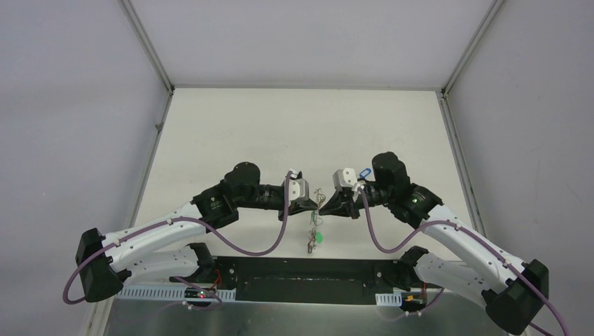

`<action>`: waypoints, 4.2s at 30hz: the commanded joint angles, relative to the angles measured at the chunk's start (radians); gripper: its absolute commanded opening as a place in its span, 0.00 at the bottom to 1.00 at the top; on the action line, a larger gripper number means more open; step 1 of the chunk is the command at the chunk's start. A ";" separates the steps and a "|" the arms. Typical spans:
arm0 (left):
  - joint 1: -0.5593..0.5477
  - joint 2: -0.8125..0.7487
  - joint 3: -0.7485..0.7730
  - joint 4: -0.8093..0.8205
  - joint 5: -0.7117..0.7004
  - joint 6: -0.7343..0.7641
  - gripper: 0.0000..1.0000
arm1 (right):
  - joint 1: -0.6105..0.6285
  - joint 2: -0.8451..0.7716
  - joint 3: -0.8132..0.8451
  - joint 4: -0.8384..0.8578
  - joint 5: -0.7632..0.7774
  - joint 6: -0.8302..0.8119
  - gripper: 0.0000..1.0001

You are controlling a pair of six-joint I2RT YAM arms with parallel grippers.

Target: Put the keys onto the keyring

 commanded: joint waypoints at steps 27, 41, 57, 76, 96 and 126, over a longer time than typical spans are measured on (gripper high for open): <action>-0.036 -0.041 -0.014 0.066 0.075 0.047 0.00 | 0.008 0.011 0.028 0.032 -0.028 0.022 0.00; -0.051 -0.056 -0.022 0.006 -0.014 0.054 0.00 | 0.009 0.010 0.035 0.031 -0.031 0.036 0.00; -0.051 -0.110 0.020 -0.076 -0.174 -0.159 0.00 | 0.009 -0.014 0.012 0.026 -0.043 -0.016 0.00; -0.051 -0.013 0.051 -0.005 -0.106 -0.005 0.00 | 0.011 -0.017 0.012 0.016 -0.061 -0.034 0.00; -0.063 -0.007 0.027 0.047 -0.002 0.011 0.00 | 0.011 -0.009 0.019 0.007 -0.053 -0.033 0.00; -0.111 -0.059 -0.009 -0.076 -0.026 0.080 0.00 | 0.011 0.009 0.024 0.005 -0.050 -0.007 0.00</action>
